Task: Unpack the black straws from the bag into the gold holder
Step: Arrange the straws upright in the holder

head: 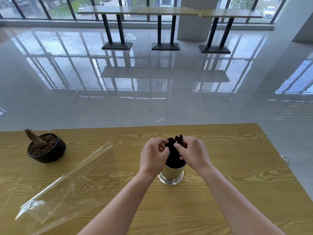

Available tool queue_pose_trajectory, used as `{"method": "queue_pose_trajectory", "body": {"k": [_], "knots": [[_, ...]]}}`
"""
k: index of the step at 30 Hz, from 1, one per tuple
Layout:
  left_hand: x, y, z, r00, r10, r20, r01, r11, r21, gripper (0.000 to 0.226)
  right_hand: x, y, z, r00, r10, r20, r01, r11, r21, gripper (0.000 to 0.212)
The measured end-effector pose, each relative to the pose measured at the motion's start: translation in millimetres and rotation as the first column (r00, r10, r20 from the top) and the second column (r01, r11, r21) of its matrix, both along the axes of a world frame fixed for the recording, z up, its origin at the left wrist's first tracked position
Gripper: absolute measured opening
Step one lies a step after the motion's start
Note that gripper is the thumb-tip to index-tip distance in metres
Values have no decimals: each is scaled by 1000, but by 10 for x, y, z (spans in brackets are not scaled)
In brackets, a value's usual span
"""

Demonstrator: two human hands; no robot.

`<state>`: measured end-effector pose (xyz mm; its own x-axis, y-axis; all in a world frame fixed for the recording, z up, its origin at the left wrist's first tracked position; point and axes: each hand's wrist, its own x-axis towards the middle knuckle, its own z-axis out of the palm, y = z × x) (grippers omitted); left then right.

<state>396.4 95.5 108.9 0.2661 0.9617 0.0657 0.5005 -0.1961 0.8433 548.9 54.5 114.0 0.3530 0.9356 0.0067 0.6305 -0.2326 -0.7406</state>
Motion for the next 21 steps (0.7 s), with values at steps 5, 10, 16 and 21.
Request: {"method": "queue_pose_trajectory", "body": {"k": [5, 10, 16, 21], "knots": [[95, 41, -2, 999, -35, -38, 39, 993, 111, 30, -15, 20, -36, 997, 45, 68, -48, 998, 46, 10], [20, 43, -152, 996, 40, -75, -33, 996, 84, 45, 16, -61, -107, 989, -45, 139, 21, 985, 171, 25], [-11, 34, -261, 996, 20, -87, -20, 1000, 7, 43, 33, -74, -149, 973, -20, 230, -12, 991, 136, 19], [58, 109, -217, 998, 3, -55, -2, 1000, 19, 38, 47, -68, -124, 977, -64, 203, 30, 986, 167, 33]]}}
